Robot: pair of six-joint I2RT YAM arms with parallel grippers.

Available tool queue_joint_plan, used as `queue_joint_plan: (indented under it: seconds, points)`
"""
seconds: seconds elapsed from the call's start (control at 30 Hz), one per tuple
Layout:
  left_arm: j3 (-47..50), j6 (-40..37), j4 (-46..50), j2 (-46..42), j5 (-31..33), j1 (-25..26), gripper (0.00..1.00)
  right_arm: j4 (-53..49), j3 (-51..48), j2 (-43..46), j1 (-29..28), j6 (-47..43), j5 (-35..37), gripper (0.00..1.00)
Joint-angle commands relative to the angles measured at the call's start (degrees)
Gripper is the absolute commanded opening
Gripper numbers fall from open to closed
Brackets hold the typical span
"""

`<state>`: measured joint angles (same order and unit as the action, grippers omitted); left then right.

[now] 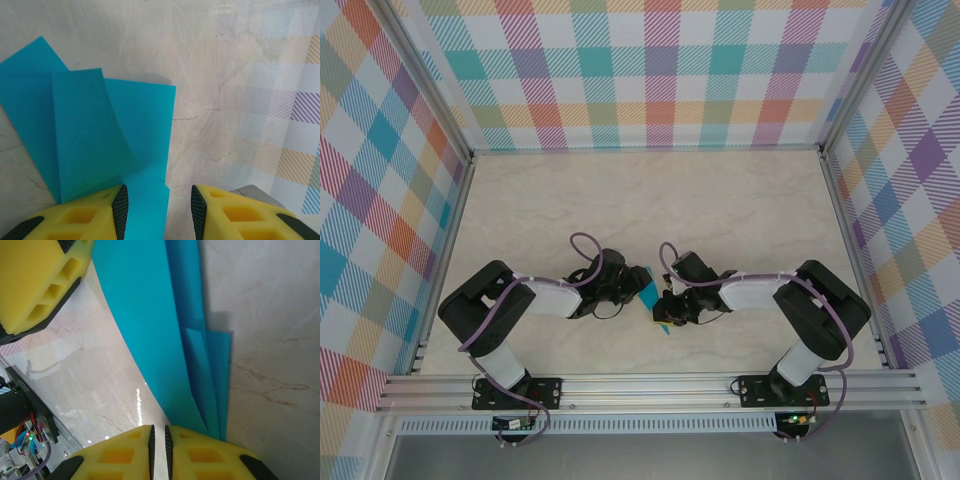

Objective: Fold a paper plane with a square sheet of paper (pick it up from the middle)
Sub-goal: Fold the wing for the fifth time at the center of the table.

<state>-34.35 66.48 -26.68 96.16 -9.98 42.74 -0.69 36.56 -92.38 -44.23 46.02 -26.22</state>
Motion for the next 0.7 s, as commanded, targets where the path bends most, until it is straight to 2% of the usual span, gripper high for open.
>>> queue_joint_plan:
  seconds: [0.0, 0.33, 0.53, 0.67]
  points:
    - [0.78, -0.38, 6.2, 4.46, 1.63, 0.46, 0.4, -4.32, -2.38, 1.3, 0.19, -0.04, 0.0, 0.18]
    - [0.33, -0.3, 6.46, 5.04, 1.39, 0.36, 0.4, -6.82, -5.93, 3.43, 0.25, 0.21, 0.88, 0.19]
    - [0.33, -0.32, 6.49, 5.27, 1.21, 0.33, 0.39, -9.38, -6.94, 3.41, 0.21, -1.15, 2.37, 0.12]
    - [0.25, -0.26, 6.55, 5.34, 1.19, 0.28, 0.39, -10.13, -6.93, 5.3, 0.25, -1.62, 2.23, 0.12]
